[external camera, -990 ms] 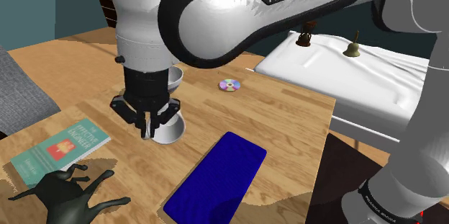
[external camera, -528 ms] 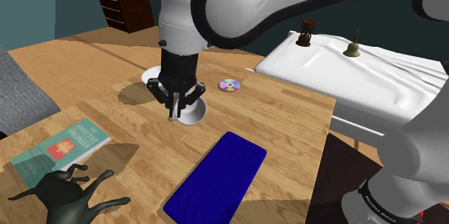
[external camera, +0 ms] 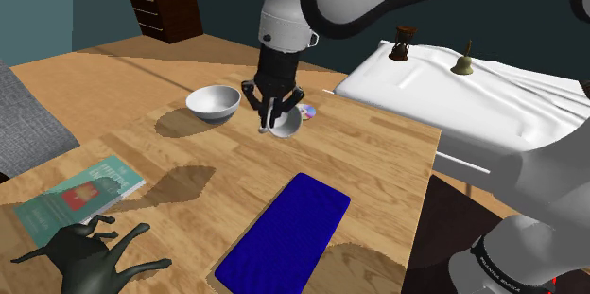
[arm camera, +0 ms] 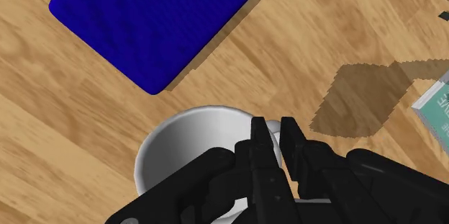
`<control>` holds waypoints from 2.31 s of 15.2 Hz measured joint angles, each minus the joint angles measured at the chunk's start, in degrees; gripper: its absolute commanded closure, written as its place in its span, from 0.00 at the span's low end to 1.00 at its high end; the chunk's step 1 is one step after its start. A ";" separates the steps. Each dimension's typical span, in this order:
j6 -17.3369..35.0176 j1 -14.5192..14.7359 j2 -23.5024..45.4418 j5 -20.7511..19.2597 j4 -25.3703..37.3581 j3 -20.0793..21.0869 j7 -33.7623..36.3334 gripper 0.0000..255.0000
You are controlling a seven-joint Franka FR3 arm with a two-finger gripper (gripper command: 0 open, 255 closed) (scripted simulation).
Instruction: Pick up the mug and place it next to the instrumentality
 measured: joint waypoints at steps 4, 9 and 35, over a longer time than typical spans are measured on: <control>-1.14 -6.83 4.67 -4.08 -2.03 3.13 -1.79 1.00; -3.33 -12.37 8.76 -7.41 -2.40 3.13 -5.95 1.00; -16.34 -13.72 20.29 -17.39 16.51 -18.31 -31.63 1.00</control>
